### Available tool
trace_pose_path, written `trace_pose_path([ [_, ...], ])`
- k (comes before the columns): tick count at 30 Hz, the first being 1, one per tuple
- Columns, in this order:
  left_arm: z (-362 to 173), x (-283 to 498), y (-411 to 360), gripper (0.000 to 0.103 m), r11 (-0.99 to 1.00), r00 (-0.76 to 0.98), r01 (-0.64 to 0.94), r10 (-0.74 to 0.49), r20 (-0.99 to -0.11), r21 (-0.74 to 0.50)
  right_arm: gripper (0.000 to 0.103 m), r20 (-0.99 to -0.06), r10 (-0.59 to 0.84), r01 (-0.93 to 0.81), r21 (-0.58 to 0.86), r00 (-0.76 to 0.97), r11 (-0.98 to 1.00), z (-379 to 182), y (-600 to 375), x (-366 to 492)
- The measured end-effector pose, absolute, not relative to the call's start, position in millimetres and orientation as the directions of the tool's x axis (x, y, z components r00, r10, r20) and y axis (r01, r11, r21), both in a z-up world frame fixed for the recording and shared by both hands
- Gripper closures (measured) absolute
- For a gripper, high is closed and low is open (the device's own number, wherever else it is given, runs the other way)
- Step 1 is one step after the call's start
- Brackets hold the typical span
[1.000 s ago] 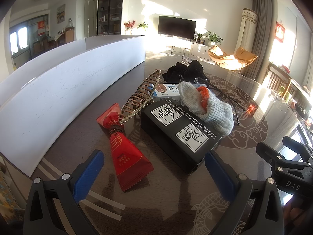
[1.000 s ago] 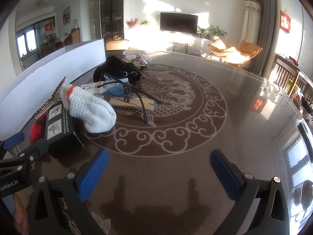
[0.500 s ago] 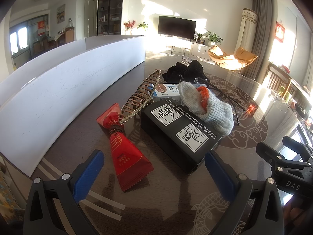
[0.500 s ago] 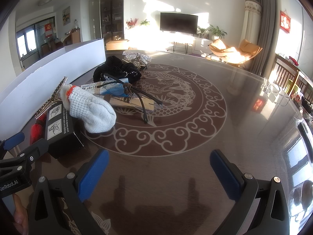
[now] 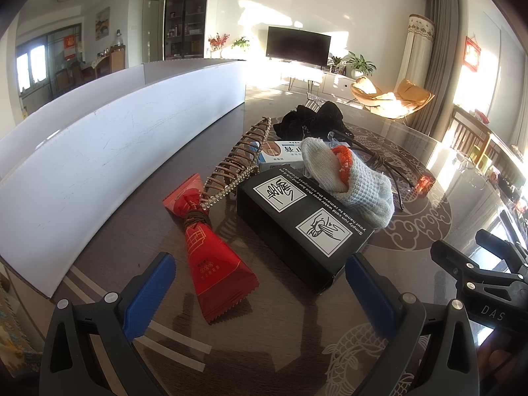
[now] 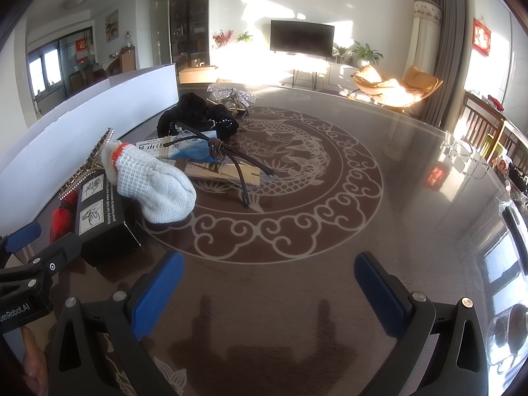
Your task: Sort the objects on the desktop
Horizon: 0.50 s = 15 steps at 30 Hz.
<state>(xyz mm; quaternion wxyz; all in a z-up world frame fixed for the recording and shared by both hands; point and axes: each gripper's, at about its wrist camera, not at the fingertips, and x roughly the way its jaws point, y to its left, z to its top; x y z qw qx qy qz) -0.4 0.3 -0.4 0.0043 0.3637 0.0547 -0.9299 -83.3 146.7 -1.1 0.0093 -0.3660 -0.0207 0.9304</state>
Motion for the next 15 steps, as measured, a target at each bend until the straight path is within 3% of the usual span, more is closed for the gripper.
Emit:
trace_pose_path([
  [15, -0.4, -0.4, 0.2, 0.000, -0.994, -0.735, 0.048, 0.032, -0.677, -0.098, 0.000, -0.683, 0.033, -0.002, -0.046, -0.730, -0.999, -0.4, 145.8, -81.9],
])
